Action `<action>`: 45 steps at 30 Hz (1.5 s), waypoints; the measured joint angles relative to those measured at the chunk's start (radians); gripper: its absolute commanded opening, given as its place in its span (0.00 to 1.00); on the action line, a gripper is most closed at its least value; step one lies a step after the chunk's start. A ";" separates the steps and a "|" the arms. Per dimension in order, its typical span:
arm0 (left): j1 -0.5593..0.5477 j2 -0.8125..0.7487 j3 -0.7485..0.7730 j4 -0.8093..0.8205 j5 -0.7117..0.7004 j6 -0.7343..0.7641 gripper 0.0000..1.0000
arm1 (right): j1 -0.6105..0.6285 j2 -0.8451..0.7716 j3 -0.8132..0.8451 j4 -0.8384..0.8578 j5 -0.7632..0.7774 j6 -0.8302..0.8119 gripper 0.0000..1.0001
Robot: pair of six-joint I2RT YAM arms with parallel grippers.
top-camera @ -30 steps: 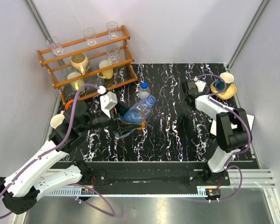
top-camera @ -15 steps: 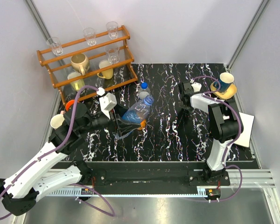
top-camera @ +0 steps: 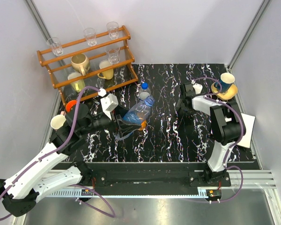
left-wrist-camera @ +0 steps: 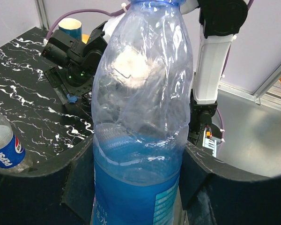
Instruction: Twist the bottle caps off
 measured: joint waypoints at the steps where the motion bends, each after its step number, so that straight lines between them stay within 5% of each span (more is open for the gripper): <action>1: 0.000 0.000 -0.002 0.000 -0.002 0.000 0.62 | 0.000 -0.008 -0.005 -0.006 -0.005 0.002 0.84; 8: -0.001 0.001 -0.008 0.000 -0.006 0.000 0.62 | -0.001 -0.171 0.074 -0.139 -0.030 0.003 0.89; 11: -0.001 0.002 -0.008 0.000 -0.007 0.001 0.62 | -0.001 -0.296 0.183 -0.148 -0.091 0.003 1.00; 17: -0.002 0.037 -0.008 0.000 -0.012 0.003 0.62 | -0.001 -0.757 0.091 0.137 -0.445 0.034 1.00; 21: -0.002 0.097 0.010 -0.002 -0.019 0.011 0.62 | -0.001 -0.927 0.046 0.276 -0.689 0.068 1.00; 30: -0.010 0.259 0.106 -0.006 -0.021 0.014 0.62 | 0.018 -0.975 0.009 0.279 -1.003 0.089 1.00; 41: -0.056 0.346 0.171 0.003 -0.040 0.014 0.62 | 0.072 -0.956 -0.036 0.205 -1.072 0.066 1.00; 45: -0.061 0.348 0.175 0.005 -0.045 0.014 0.62 | 0.082 -0.937 -0.036 0.204 -1.074 0.059 0.89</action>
